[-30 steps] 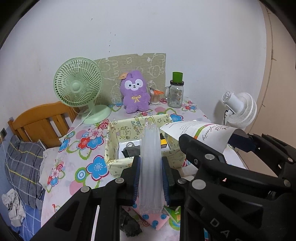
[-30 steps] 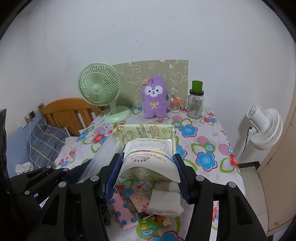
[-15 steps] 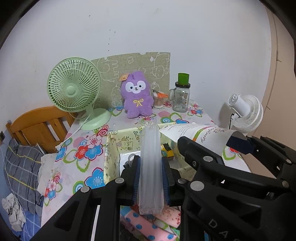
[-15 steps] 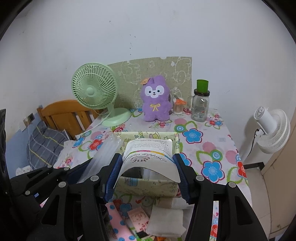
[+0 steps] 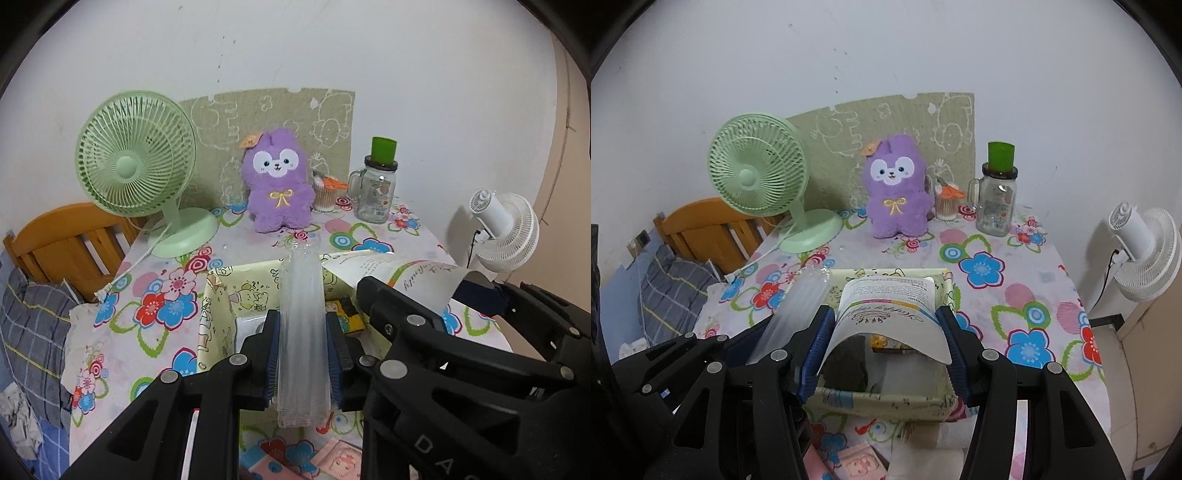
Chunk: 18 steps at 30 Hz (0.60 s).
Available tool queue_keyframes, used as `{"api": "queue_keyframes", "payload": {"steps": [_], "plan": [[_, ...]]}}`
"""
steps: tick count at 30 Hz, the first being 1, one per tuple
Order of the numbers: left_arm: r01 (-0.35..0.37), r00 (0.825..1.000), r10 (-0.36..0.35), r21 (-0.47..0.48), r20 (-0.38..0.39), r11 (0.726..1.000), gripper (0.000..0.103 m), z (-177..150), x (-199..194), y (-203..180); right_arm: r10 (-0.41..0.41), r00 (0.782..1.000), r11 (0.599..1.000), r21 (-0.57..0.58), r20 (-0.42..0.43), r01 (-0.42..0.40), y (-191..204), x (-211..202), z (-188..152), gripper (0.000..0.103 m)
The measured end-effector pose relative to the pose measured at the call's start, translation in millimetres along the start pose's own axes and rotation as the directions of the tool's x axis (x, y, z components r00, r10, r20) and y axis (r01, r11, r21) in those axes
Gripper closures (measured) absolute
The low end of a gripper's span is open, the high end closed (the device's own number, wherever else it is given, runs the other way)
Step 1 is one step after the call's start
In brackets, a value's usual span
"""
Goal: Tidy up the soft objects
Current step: 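Carry the tube pack with the left tool while the right tool carries the packet over the box, then lower both items into the fabric box and open both tools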
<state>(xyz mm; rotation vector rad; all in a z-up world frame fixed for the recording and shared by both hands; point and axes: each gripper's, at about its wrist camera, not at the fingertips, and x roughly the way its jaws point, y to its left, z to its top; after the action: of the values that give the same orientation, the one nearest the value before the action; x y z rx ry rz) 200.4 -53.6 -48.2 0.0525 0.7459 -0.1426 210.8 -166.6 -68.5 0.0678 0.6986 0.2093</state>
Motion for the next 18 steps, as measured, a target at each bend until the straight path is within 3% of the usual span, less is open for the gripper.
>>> {"api": "queue_keyframes", "payload": {"steps": [3, 5, 7, 10, 14, 18], "plan": [[0.01, 1.0, -0.01, -0.012, -0.02, 1.0, 0.078, 2.0, 14.8, 3.8, -0.013, 1.0, 1.0, 0.009, -0.009, 0.013, -2.6, 12.2, 1.4, 0.039], [0.013, 1.0, -0.014, -0.018, -0.027, 1.0, 0.067, 2.4, 22.1, 6.1, -0.023, 1.0, 1.0, 0.014, -0.02, 0.023, -2.9, 21.0, 1.7, 0.038], [0.023, 0.999, -0.024, -0.023, -0.033, 0.999, 0.046, 2.3, 31.0, 9.5, -0.027, 0.999, 0.999, 0.019, -0.034, 0.027, -3.9, 30.4, 1.8, 0.034], [0.007, 0.999, -0.009, -0.033, -0.052, 0.999, 0.033, 1.1, 42.4, 15.2, -0.031, 0.997, 0.999, 0.03, -0.071, 0.033, -3.8, 44.8, 1.0, 0.023], [0.009, 0.998, -0.011, -0.027, -0.06, 1.0, 0.024, -1.8, 47.3, 18.0, -0.047, 0.997, 0.999, 0.024, -0.063, 0.048, -2.7, 48.1, -2.3, 0.007], [0.002, 0.998, -0.003, -0.016, -0.056, 1.0, 0.02, -3.0, 45.7, 17.0, -0.064, 0.996, 0.998, 0.017, -0.06, 0.065, -2.7, 46.6, -3.6, 0.007]]}}
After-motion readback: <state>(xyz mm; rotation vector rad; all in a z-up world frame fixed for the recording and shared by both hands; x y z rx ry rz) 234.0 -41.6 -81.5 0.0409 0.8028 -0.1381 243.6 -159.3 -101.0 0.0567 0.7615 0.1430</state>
